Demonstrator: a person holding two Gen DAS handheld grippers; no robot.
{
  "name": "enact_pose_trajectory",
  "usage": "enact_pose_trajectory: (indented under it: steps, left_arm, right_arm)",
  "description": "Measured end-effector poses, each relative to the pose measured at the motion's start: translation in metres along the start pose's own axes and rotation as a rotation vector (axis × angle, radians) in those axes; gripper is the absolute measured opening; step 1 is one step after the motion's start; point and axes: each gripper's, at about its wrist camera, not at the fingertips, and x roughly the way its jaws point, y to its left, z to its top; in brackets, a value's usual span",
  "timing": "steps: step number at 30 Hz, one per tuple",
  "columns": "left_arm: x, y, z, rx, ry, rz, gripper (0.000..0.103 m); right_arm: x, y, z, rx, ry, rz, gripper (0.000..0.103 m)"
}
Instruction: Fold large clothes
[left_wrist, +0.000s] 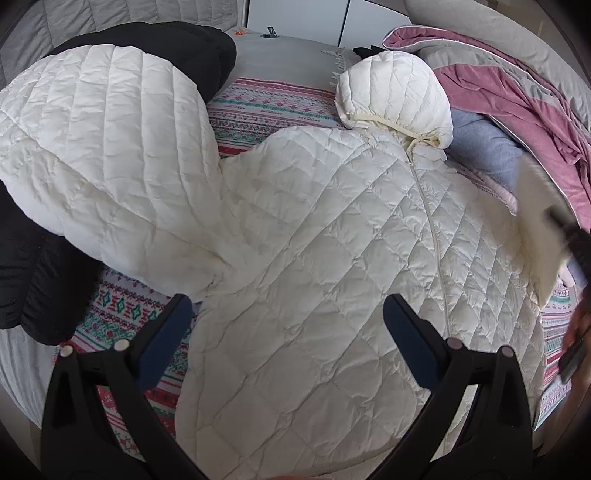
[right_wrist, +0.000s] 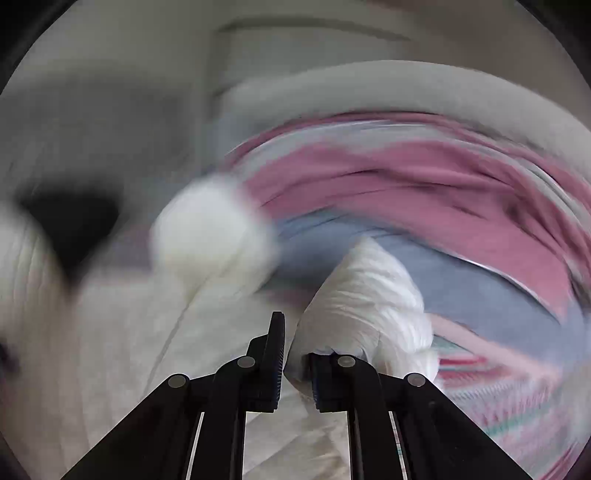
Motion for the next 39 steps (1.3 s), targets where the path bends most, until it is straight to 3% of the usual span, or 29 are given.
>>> enact_pose_trajectory:
  steps: [3,5,6,7,8,9,11,13,17,20,25,28,32,37,39]
  left_arm:
    - [0.007,0.006,-0.002,0.001,0.032,0.01,0.103]
    - [0.008,0.01,-0.003,-0.016,0.048,-0.015,0.103]
    - [0.007,0.012,-0.004,-0.027,0.051,-0.027,0.103]
    - [0.007,0.014,-0.004,-0.038,0.054,-0.038,0.103]
    - [0.006,0.013,-0.003,-0.042,0.055,-0.044,0.103]
    - [0.006,0.012,-0.003,-0.039,0.056,-0.051,0.103]
    - [0.005,0.008,-0.004,-0.022,0.058,-0.056,0.103]
    - [0.005,0.005,-0.005,-0.007,0.059,-0.059,0.103]
    - [0.0,0.008,-0.005,-0.017,0.048,-0.064,0.103]
    - [-0.001,0.013,-0.004,-0.032,0.037,-0.051,0.103]
    - [-0.001,0.018,-0.003,-0.052,0.042,-0.059,0.103]
    - [-0.002,0.018,-0.002,-0.053,0.041,-0.066,0.103]
    - [-0.006,0.017,0.0,-0.044,0.024,-0.058,0.103]
    - [-0.003,0.015,0.001,-0.014,0.023,-0.044,0.103]
    - [0.0,0.016,0.002,-0.012,0.027,-0.043,0.103]
  right_arm:
    - [0.056,0.091,-0.03,-0.367,0.207,-0.12,0.015]
    - [0.073,0.103,-0.041,-0.444,0.268,-0.189,0.018]
    - [0.072,0.099,-0.04,-0.421,0.262,-0.185,0.025]
    - [0.066,0.086,-0.033,-0.332,0.254,-0.147,0.031]
    - [0.062,0.073,-0.031,-0.257,0.248,-0.1,0.048]
    - [0.053,0.055,-0.023,-0.125,0.23,0.014,0.063]
    - [0.04,0.027,-0.019,0.086,0.203,0.242,0.074]
    - [0.032,0.001,-0.016,0.247,0.189,0.427,0.075]
    - [0.021,-0.033,-0.015,0.37,0.114,0.499,0.075]
    - [0.028,-0.063,-0.024,0.555,0.11,0.553,0.076]
    - [0.071,-0.118,-0.078,1.067,0.213,0.716,0.076]
    - [0.095,-0.13,-0.112,1.26,0.271,0.704,0.076]
    - [0.101,-0.134,-0.111,1.312,0.269,0.692,0.076]
    - [0.095,-0.127,-0.054,1.183,0.235,0.603,0.076]
    - [0.09,-0.106,-0.014,1.043,0.224,0.572,0.076]
